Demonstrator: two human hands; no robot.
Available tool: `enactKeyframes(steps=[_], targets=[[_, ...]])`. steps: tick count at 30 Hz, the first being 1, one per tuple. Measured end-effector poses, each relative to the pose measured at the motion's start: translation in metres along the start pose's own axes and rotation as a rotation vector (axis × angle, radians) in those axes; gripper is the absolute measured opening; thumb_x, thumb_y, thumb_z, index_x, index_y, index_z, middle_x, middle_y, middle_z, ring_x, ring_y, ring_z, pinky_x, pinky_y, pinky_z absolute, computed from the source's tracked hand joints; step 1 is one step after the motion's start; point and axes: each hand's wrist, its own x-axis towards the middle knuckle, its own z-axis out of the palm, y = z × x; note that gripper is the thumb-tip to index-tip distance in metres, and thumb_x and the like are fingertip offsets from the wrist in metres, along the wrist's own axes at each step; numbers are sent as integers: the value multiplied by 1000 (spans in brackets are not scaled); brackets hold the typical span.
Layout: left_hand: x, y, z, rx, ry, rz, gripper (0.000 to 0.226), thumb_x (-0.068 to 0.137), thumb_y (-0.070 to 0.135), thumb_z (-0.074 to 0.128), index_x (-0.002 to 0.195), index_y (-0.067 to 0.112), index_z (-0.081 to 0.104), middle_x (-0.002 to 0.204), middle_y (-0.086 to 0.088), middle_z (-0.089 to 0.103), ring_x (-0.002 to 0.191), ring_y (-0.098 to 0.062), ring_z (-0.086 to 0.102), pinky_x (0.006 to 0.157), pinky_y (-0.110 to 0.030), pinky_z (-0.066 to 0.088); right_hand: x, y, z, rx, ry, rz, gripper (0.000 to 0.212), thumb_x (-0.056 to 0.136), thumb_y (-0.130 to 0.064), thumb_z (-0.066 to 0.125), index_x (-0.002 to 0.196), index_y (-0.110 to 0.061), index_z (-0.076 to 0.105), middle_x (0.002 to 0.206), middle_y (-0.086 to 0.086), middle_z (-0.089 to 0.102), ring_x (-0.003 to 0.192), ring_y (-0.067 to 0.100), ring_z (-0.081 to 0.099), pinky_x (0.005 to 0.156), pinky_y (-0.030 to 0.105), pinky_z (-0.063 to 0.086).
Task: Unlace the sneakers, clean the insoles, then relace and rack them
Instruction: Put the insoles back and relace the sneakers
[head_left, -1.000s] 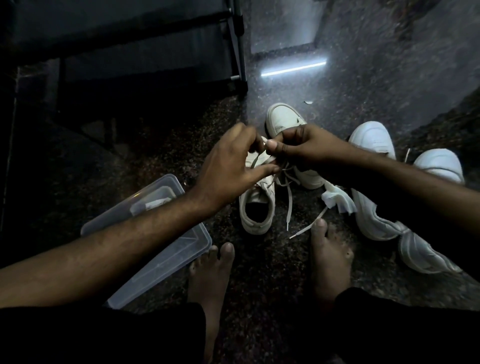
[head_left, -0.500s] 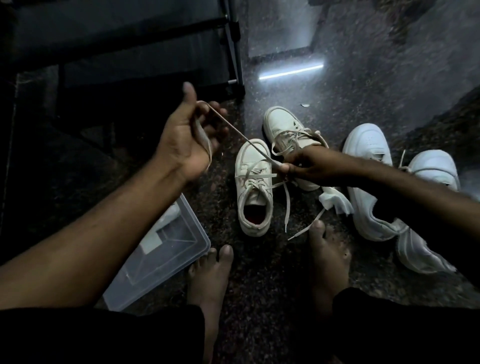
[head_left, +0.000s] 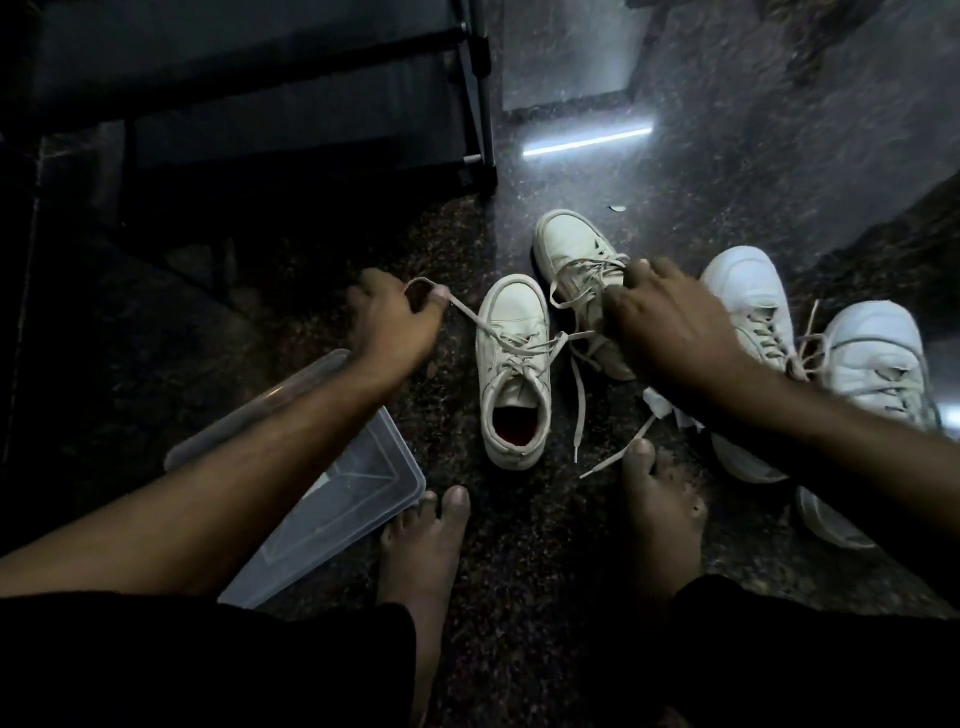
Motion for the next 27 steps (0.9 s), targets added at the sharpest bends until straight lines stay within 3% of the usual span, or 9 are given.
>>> enactKeyframes(steps=[2, 4, 6, 8, 11, 15, 20, 23, 27], targets=[[-9, 11, 15, -54, -244, 45, 53, 97, 55, 55, 90, 3, 66, 91, -15, 69, 78, -28, 65, 72, -36, 50, -1, -10, 16, 225, -247, 151, 43, 98, -47, 51, 78, -9, 55, 76, 11, 57, 72, 29, 57, 64, 33, 45], [-21, 21, 29, -227, -508, -79, 58, 99, 56, 49, 82, 5, 71, 73, -8, 67, 59, -20, 60, 56, -27, 40, -4, -18, 35, 570, -533, 276, 51, 101, -48, 44, 72, -10, 63, 66, 6, 61, 57, 15, 58, 60, 26, 41], [-27, 27, 42, -284, -536, -111, 57, 100, 54, 49, 92, 3, 73, 70, -2, 62, 55, -12, 51, 49, -21, 32, -5, -24, 50, 989, -490, 397, 50, 102, -43, 43, 83, -6, 70, 71, 4, 66, 50, 3, 54, 51, 19, 41], [-27, 31, 50, -367, -484, -146, 55, 100, 53, 51, 98, 2, 73, 66, 2, 56, 55, -10, 44, 45, -19, 30, -4, -31, 51, 1328, -325, 549, 45, 102, -42, 45, 96, -4, 67, 82, 3, 66, 59, 4, 52, 50, 16, 39], [-22, 36, 55, -484, -510, -254, 48, 98, 53, 54, 97, 7, 70, 63, 5, 50, 53, -10, 41, 50, -23, 31, 2, -42, 40, 1776, -170, 696, 29, 104, -37, 45, 99, -14, 62, 76, -2, 57, 61, 6, 44, 52, 20, 29], [-24, 39, 59, -569, -511, -297, 31, 99, 40, 60, 80, 16, 60, 48, 11, 54, 36, -3, 47, 38, -11, 33, 4, -48, 29, 1929, -143, 628, 27, 104, -30, 45, 93, -15, 65, 82, 0, 65, 73, 11, 55, 63, 25, 38], [-25, 38, 59, -734, -452, -241, 20, 101, 27, 56, 97, 14, 70, 91, -12, 70, 64, -16, 61, 64, -26, 46, 7, -51, 21, 2009, -185, 557, 20, 105, -22, 43, 95, -16, 58, 92, 1, 72, 83, 12, 69, 83, 28, 51], [-16, 42, 51, -835, -312, -119, 32, 105, 29, 45, 79, 18, 61, 77, -4, 65, 69, -15, 61, 67, -29, 47, 10, -48, 25, 2076, -116, 591, 30, 107, -29, 35, 88, -19, 55, 94, 3, 73, 88, 14, 67, 86, 34, 48], [-10, 43, 31, -1128, -301, -31, 31, 109, 25, 35, 83, 15, 48, 49, 6, 39, 45, -9, 44, 56, -27, 51, 5, -48, 40, 2205, 91, 630, 32, 108, -30, 31, 85, -17, 50, 71, 2, 69, 90, 19, 67, 99, 38, 46]])
